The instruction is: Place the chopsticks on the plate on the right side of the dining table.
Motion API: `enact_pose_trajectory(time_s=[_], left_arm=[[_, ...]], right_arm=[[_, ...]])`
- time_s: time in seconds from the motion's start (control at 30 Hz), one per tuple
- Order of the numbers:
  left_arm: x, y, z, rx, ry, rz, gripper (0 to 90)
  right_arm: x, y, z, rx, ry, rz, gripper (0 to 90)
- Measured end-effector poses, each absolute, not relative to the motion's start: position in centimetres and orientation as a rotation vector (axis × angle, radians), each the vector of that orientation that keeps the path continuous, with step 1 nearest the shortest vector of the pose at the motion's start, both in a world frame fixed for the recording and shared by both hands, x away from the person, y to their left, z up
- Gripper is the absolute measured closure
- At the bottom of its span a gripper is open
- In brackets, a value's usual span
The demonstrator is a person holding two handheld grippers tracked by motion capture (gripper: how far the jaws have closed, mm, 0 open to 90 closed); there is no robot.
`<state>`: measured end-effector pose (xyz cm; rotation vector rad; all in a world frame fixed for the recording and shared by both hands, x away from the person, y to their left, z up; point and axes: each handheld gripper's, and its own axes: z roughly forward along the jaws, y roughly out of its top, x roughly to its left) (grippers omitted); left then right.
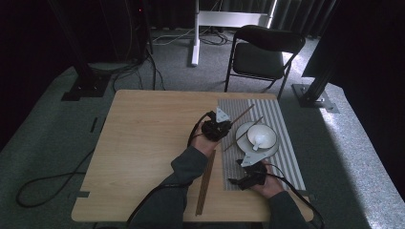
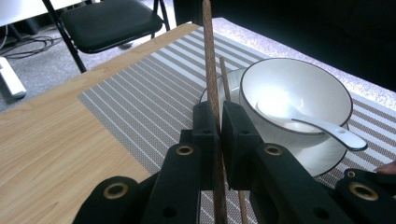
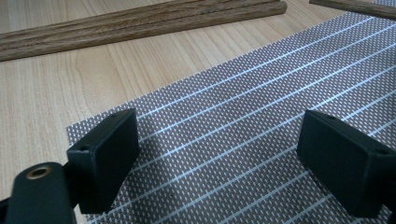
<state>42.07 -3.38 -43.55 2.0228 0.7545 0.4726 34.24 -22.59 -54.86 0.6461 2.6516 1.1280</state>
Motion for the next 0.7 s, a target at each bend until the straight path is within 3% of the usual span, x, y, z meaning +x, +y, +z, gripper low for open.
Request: enact_pose_trajectory(time_s=[0.7], left_arm=[[43.0, -5.2, -44.5, 2.037, 0.743, 0.44, 85.0]], right_arm=[[34.2, -22.6, -54.9, 0.649, 2.655, 1.127, 12.2]])
